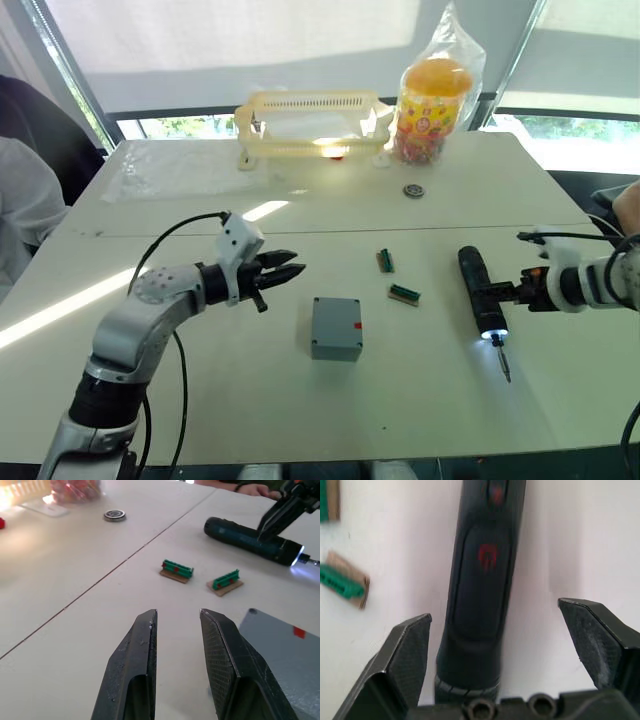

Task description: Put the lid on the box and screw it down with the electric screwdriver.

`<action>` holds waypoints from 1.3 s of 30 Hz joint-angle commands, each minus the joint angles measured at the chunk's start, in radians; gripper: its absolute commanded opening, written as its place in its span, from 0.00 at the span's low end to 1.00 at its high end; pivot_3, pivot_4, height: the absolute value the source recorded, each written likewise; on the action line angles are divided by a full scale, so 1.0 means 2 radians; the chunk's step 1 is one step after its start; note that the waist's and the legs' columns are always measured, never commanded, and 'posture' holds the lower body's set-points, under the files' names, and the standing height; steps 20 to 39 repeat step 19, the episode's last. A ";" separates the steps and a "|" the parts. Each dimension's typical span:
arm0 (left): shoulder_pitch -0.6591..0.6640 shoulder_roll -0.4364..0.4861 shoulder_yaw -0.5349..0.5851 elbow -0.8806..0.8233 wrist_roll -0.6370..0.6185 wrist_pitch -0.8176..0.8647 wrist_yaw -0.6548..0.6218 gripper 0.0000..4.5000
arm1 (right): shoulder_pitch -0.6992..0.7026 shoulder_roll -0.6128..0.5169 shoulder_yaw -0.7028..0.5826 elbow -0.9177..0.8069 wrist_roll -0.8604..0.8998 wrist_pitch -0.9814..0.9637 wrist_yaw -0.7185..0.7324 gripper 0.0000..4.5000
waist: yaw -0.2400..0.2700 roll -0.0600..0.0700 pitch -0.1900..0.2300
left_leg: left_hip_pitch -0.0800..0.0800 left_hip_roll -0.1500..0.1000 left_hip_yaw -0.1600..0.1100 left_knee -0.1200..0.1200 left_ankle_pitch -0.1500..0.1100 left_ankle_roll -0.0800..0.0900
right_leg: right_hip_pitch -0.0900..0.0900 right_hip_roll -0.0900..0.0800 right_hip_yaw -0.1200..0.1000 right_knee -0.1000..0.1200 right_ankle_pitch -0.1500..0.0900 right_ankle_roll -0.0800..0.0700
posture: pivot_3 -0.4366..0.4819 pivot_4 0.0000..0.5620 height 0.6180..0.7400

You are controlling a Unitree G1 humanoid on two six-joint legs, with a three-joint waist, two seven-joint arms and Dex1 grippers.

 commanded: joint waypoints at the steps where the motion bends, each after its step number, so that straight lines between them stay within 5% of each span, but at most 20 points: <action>1: 0.026 0.017 0.044 -0.019 -0.032 0.032 0.007 0.29 | 0.044 0.015 -0.103 -0.113 0.004 -0.092 0.018 0.98 | 0.001 0.000 0.000 | 0.000 0.000 0.000 0.000 0.000 0.000 | 0.000 0.000 0.000 0.000 0.000 0.000 | 0.48 0.27 1.00; 8: 0.183 0.036 0.111 -0.134 -0.097 0.087 0.025 0.29 | 0.319 0.166 -0.255 -0.399 0.075 -0.160 0.004 0.98 | 0.006 -0.002 -0.001 | 0.000 0.000 -0.002 0.000 0.000 0.000 | 0.002 -0.001 -0.001 0.000 0.000 0.000 | 0.48 0.27 1.00; 15: 0.281 0.030 0.119 -0.164 -0.122 0.077 0.030 0.29 | 0.470 0.239 -0.231 -0.472 0.087 -0.217 0.022 0.98 | 0.002 -0.002 -0.003 | 0.007 0.002 0.000 0.001 -0.001 -0.002 | 0.009 -0.001 0.000 -0.003 -0.001 -0.004 | 0.48 0.27 1.00; 19: 0.311 0.015 0.103 -0.153 -0.113 0.057 0.030 0.29 | 0.489 0.247 -0.185 -0.437 0.033 -0.265 0.031 0.98 | 0.002 -0.001 -0.005 | 0.007 0.005 0.000 0.000 -0.001 -0.002 | 0.009 -0.001 0.000 -0.007 0.002 -0.008 | 0.48 0.27 1.00; 39: 0.311 0.015 0.103 -0.153 -0.113 0.057 0.030 0.29 | 0.489 0.247 -0.185 -0.437 0.033 -0.265 0.031 0.98 | 0.002 -0.001 -0.005 | 0.007 0.005 0.000 0.000 -0.001 -0.002 | 0.009 -0.001 0.000 -0.007 0.002 -0.008 | 0.48 0.27 1.00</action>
